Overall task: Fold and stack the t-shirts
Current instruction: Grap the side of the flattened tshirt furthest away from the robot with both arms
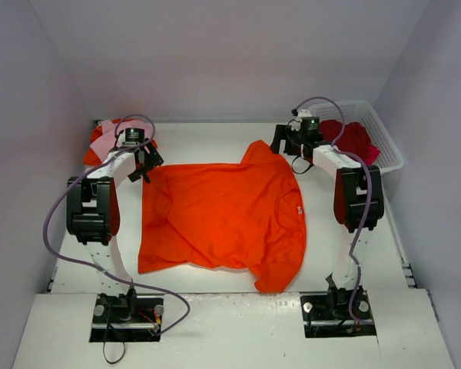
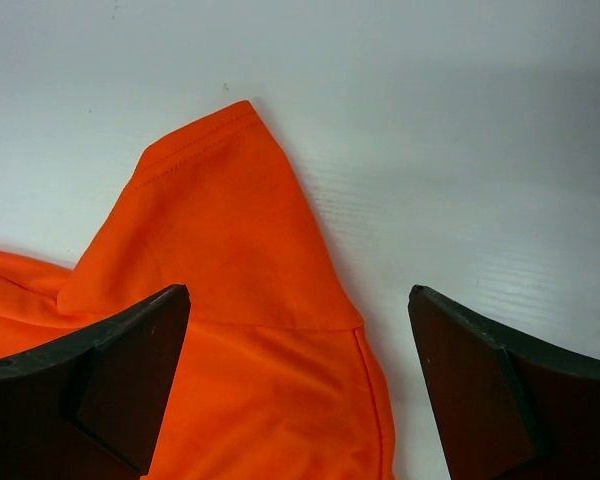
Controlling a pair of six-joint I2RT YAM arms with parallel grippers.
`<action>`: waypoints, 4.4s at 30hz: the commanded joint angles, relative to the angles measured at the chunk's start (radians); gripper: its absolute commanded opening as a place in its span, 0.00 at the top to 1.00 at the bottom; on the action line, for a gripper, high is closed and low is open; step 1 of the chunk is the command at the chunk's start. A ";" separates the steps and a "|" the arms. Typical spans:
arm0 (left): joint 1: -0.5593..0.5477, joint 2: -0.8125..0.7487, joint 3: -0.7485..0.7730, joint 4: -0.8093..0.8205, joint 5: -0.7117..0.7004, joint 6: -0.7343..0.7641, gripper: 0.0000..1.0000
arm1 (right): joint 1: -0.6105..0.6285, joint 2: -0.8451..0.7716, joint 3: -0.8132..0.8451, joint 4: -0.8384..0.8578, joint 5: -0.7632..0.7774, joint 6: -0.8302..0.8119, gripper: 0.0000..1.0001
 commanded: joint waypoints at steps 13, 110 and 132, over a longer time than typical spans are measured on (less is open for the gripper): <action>0.006 -0.007 0.042 0.028 -0.002 0.110 0.25 | 0.025 0.073 0.085 0.062 -0.004 -0.037 0.12; 0.000 -0.056 0.065 0.068 0.112 0.078 1.00 | 0.065 0.018 0.034 0.036 0.133 -0.101 1.00; -0.006 -0.059 0.040 0.068 0.121 0.085 1.00 | 0.062 0.158 0.203 0.039 0.110 -0.121 0.17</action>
